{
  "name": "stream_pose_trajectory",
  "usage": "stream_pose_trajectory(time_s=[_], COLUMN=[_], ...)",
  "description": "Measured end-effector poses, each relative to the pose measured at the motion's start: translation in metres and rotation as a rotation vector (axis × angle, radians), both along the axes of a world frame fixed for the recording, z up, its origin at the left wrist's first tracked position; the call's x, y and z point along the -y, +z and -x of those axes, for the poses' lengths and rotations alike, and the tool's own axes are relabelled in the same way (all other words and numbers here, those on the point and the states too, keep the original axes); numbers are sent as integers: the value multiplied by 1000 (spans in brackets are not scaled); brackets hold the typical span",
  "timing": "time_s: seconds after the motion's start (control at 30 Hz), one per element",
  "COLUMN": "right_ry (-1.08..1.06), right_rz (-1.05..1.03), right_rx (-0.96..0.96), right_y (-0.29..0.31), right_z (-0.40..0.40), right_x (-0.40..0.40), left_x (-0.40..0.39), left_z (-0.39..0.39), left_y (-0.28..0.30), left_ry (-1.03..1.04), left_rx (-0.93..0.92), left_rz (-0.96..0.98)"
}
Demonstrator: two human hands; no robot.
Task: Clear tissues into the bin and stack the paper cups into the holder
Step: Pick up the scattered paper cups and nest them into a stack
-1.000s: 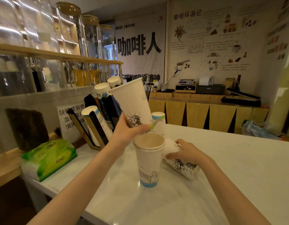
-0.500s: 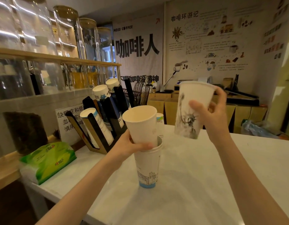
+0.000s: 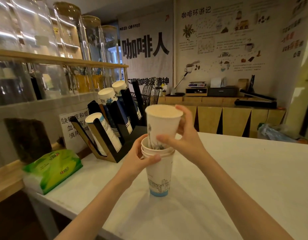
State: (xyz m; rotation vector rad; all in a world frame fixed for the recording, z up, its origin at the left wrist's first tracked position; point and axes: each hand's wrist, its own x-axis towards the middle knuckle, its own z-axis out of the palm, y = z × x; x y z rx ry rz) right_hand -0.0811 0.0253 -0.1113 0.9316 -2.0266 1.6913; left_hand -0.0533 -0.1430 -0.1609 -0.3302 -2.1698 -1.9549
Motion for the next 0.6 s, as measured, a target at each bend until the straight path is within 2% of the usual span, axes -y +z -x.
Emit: stream_pose_trajectory(time_s=[0.1, 0.27, 0.47, 0.6], right_ry=[45, 30, 60, 53], right_rz=[-178, -350, -437, -469], right_rx=[92, 176, 199, 178], right_y=[-9, -15, -12, -11], right_z=[8, 12, 14, 15], right_x=[1, 1, -2, -5], left_x=[1, -1, -1, 2], left_z=[0, -2, -3, -1], left_y=[-5, -10, -12, -19], left_ry=[10, 33, 21, -37], left_rx=[-8, -53, -56, -4], left_rz=[-6, -20, -32, 60])
